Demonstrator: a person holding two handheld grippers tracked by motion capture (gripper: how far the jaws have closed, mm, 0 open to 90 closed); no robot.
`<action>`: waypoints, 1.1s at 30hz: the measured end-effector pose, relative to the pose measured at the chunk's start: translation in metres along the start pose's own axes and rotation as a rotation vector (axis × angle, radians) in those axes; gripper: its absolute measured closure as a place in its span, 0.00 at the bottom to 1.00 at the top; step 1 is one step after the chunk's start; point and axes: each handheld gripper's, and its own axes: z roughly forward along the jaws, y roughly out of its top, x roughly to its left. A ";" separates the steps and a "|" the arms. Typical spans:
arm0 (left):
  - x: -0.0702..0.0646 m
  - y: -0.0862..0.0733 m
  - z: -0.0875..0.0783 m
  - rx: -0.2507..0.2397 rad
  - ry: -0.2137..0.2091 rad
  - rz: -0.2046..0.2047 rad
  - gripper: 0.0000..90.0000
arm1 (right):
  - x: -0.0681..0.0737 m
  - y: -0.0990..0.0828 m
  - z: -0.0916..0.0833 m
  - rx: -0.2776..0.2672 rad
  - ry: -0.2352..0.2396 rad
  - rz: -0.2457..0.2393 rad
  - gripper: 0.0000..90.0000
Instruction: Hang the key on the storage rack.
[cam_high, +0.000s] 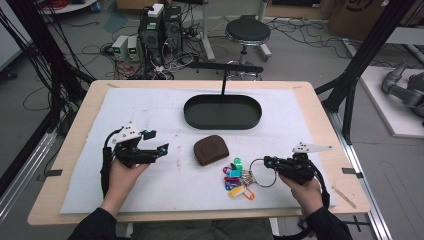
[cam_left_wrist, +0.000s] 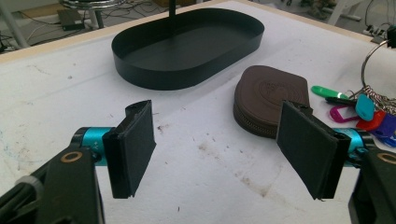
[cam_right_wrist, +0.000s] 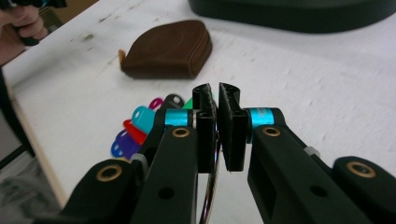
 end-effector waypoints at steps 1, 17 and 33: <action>0.000 0.000 0.000 0.002 -0.001 0.002 0.31 | 0.000 0.000 0.000 0.000 0.000 0.000 0.94; 0.000 0.000 -0.001 -0.001 -0.001 0.002 0.31 | 0.007 0.029 -0.022 -0.094 -0.045 -0.139 0.97; 0.001 -0.002 -0.007 -0.009 0.002 0.005 0.31 | 0.008 0.100 -0.033 -0.176 -0.058 -0.279 0.98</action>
